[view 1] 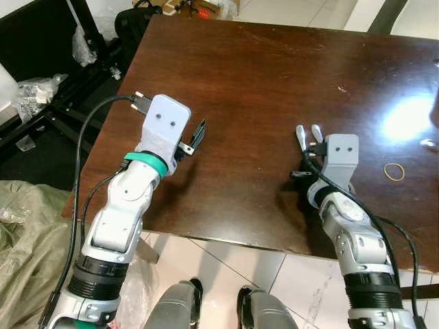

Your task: Setting the table

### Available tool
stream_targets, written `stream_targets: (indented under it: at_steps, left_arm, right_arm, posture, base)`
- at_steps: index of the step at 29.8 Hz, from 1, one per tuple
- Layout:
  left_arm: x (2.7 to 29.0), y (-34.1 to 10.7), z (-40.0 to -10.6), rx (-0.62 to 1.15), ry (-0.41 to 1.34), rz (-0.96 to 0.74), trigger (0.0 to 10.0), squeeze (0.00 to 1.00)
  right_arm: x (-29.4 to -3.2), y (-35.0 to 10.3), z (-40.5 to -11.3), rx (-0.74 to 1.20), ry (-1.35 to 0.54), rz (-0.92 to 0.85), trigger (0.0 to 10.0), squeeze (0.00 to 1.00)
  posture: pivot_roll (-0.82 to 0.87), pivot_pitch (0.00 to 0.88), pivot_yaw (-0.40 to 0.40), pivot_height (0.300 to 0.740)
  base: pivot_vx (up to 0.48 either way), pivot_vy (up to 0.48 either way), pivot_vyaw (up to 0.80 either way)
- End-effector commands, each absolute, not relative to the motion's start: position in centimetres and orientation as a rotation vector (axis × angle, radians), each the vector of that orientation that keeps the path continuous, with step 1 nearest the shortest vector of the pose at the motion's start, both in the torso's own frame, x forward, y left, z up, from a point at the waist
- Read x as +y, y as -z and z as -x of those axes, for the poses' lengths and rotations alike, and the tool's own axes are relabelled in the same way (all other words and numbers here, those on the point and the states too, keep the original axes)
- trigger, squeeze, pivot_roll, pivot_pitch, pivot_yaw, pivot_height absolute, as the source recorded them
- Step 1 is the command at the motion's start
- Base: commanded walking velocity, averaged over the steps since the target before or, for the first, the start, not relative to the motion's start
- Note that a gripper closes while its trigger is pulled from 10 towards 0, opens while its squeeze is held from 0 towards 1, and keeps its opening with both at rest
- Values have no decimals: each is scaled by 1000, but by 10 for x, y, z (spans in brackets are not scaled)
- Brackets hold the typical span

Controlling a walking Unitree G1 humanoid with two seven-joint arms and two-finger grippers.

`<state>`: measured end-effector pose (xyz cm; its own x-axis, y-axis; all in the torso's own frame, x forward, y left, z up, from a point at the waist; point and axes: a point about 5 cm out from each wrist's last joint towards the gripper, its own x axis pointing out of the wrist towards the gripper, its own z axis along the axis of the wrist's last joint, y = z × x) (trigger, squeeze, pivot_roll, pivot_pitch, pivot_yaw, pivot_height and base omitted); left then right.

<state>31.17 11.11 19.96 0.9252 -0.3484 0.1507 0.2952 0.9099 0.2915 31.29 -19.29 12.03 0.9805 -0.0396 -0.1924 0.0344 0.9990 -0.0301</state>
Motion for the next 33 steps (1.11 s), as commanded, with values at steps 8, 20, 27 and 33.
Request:
stream_targets:
  at_steps: [8, 20, 27, 33]
  left_arm:
    - [110, -197, -312, -198, 345, -273, 10000, 0]
    - [108, -197, -314, -202, 350, -272, 10000, 0]
    - [108, -197, -313, -202, 348, -271, 10000, 0]
    - [107, -197, -313, -202, 346, -269, 10000, 0]
  right_arm:
    - [-197, -109, -304, 238, 77, 84, 10000, 0]
    - [-199, -109, -303, 231, 71, 85, 10000, 1000]
    - [-199, -111, -304, 222, 71, 91, 10000, 1000]
    - [-199, -128, -306, 140, 68, 115, 10000, 247]
  posture:
    - [84, 99, 92, 740]
    - [81, 99, 96, 740]
    - [87, 99, 93, 740]
    - [84, 99, 92, 740]
  base:
    - [0, 0, 0]
    - [0, 0, 0]
    - [0, 0, 0]
    - [0, 0, 0]
